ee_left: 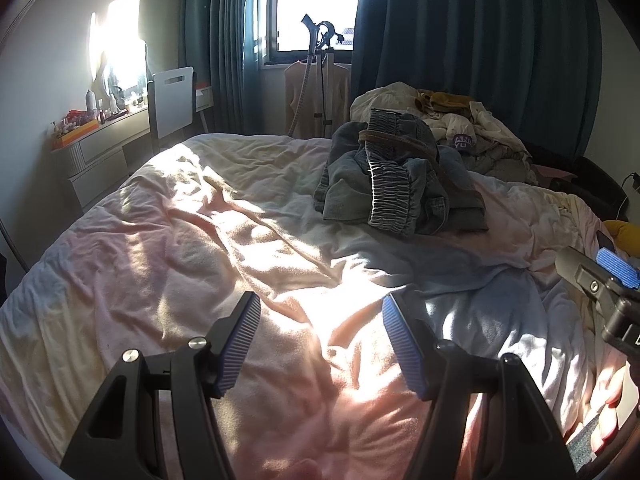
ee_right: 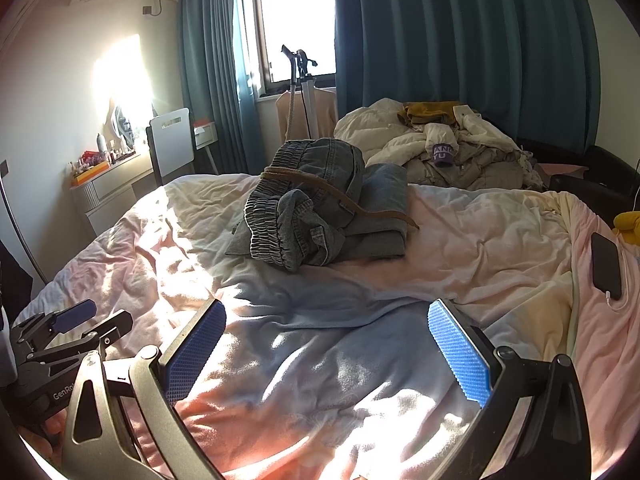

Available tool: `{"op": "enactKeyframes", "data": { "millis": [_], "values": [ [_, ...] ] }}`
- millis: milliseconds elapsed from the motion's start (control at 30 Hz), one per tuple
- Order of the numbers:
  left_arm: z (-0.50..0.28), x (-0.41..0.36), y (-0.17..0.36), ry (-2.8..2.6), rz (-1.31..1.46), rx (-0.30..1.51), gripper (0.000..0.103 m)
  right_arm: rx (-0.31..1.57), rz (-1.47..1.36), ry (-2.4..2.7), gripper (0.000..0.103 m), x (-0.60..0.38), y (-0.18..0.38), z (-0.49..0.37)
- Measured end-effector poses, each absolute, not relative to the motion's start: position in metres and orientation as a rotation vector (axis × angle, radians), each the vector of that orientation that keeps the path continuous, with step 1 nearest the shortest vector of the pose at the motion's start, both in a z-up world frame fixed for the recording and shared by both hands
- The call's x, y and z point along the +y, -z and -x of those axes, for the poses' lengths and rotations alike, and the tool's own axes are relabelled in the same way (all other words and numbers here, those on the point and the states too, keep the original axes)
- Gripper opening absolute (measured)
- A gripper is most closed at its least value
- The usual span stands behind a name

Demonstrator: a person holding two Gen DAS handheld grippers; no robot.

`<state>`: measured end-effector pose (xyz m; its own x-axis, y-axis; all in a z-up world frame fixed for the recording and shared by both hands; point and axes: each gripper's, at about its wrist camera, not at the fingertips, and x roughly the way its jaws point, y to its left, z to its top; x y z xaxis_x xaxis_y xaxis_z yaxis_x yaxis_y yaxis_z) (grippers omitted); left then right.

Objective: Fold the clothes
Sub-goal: 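Reach both tools to the jeans and grasp the elastic cuffs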

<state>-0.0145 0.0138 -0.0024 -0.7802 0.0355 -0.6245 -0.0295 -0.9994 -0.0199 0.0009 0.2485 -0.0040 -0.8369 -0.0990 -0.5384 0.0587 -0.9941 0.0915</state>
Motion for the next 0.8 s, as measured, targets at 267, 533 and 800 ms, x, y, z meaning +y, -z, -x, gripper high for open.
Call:
{"op": "enactKeyframes", "data": {
  "millis": [267, 533, 800],
  "values": [
    [0.045, 0.04, -0.001, -2.88, 1.04, 0.041, 0.065, -0.158, -0.895, 2.962, 0.103, 0.263, 0.01, 0.011],
    [0.114, 0.073, 0.01, -2.817, 1.113, 0.127, 0.065, -0.237, -0.911, 2.978, 0.103, 0.281, 0.016, 0.02],
    [0.171, 0.118, 0.018, -2.82, 1.127, 0.211, 0.066, -0.37, -0.985, 2.965, 0.103, 0.309, 0.035, 0.049]
  ]
}}
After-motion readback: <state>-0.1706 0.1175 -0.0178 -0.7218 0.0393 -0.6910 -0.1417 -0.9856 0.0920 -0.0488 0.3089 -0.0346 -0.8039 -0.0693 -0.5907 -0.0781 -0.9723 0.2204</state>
